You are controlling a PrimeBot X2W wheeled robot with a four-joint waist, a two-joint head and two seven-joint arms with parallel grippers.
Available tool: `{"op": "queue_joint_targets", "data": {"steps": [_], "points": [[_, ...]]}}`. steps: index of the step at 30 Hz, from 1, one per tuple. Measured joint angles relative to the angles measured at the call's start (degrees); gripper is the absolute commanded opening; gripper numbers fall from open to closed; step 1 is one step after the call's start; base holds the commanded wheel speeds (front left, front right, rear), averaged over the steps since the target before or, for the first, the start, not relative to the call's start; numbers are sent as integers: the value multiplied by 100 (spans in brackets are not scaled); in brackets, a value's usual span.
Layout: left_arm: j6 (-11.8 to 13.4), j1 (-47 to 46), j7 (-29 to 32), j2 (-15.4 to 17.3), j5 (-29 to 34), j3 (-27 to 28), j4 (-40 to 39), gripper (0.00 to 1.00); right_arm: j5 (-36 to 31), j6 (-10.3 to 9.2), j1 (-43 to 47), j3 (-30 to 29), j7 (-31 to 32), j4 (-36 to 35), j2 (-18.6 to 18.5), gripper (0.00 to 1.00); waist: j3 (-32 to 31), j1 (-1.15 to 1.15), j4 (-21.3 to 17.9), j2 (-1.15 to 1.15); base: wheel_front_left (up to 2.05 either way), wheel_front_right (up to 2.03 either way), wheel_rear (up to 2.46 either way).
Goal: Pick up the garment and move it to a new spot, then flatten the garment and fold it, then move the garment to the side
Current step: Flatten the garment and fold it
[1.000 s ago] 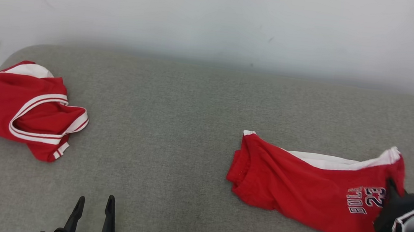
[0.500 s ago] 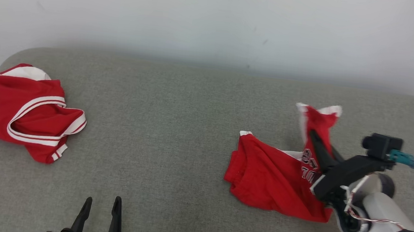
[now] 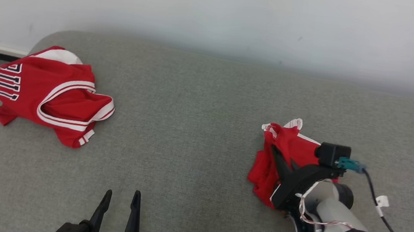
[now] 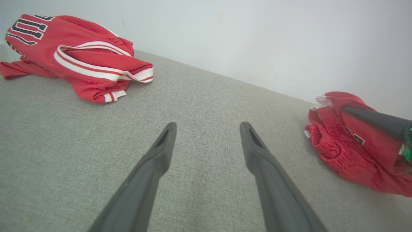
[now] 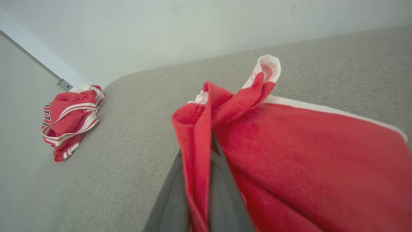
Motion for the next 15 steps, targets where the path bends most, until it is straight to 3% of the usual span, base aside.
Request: {"op": "queue_joint_targets", "data": {"steps": [8, 9, 10, 11, 15], "points": [[47, -98, 0, 1, -38, -70, 40, 100, -125, 0, -114, 103, -312, 845, 398, 0, 134, 0, 223, 0, 0, 0, 0], [49, -98, 0, 1, -38, -59, 41, 100, -119, 0, -143, 136, -343, 882, 421, 35, 140, 0, 222, 0, 0, 0, 0], [55, -96, 0, -1, -37, -27, 41, 100, -97, 0, -159, 212, -425, 870, 448, 86, 133, 0, 197, 0, 0, 0, 0], [57, -92, 0, 1, -36, -1, 40, 100, -60, 0, -158, 237, -456, 847, 464, 100, 122, 0, 177, 0, 0, 0, 0], [75, -64, 0, 1, -13, 77, 34, 100, 68, 0, -153, 349, -668, 499, 371, 100, 72, 0, 80, 0, 0, 0, 0]]}}
